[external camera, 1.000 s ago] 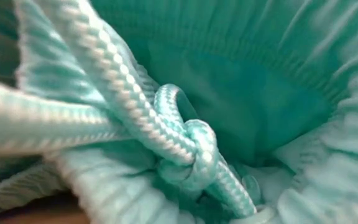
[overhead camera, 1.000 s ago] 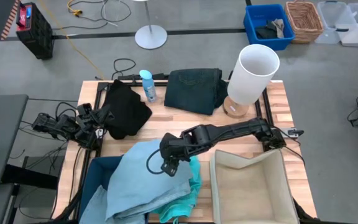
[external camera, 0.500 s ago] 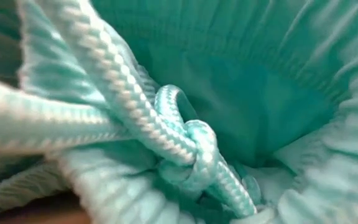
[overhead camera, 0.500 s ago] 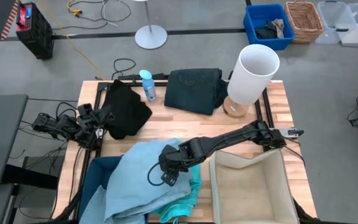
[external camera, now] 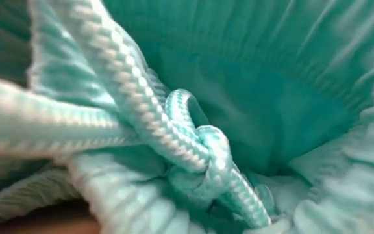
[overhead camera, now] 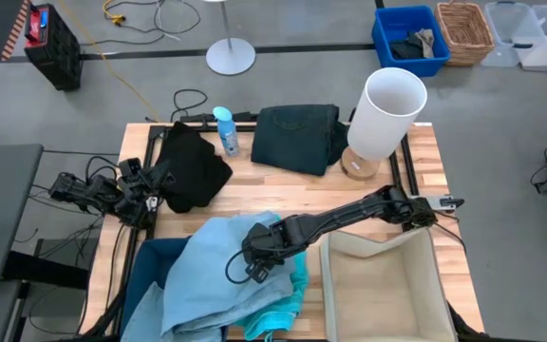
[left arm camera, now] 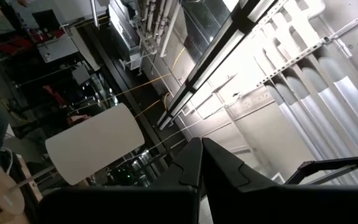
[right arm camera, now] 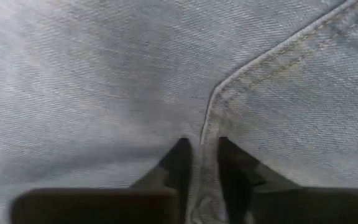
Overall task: Sort clothes
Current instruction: Put the light blue jeans into the blue laundry organizer
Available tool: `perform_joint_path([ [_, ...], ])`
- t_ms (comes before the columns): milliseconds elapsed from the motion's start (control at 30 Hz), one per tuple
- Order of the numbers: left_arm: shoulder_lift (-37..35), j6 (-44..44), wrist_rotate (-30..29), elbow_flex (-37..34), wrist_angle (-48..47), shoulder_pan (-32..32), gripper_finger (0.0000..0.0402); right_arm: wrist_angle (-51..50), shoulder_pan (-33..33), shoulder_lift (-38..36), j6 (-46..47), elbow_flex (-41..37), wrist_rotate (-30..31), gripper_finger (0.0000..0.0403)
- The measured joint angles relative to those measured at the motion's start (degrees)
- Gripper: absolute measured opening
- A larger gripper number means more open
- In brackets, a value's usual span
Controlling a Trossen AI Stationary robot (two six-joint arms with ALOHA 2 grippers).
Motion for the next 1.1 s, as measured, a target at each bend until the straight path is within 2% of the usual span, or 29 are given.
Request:
perform_joint_path([
  [100, 0.00, -0.10, 0.00, 0.00, 0.05, 0.00, 0.0006, 0.56, 0.02, 0.62, 0.00, 0.07, -0.05, 0.0030],
  [167, -0.02, -0.36, -0.02, 0.00, 0.02, 0.00, 0.0006, 0.88, 0.00, 0.72, -0.14, 0.01, -0.29, 0.0009],
  [500, -0.01, -0.73, -0.02, 0.00, 0.05, 0.00, 0.0006, 2.06, 0.17, 0.61, -3.90, 2.68, -0.39, 0.0001],
  [967, 0.00, -0.55, -0.02, 0.00, -0.04, 0.00, 0.0006, 2.87, 0.28, 0.51, -19.41, 15.32, 1.55, 0.0000],
  [1100, -0.02, -0.55, -0.02, 0.00, -0.04, 0.00, 0.0006, 6.42, 0.28, 0.51, -24.57, 18.08, 1.53, 0.0000],
])
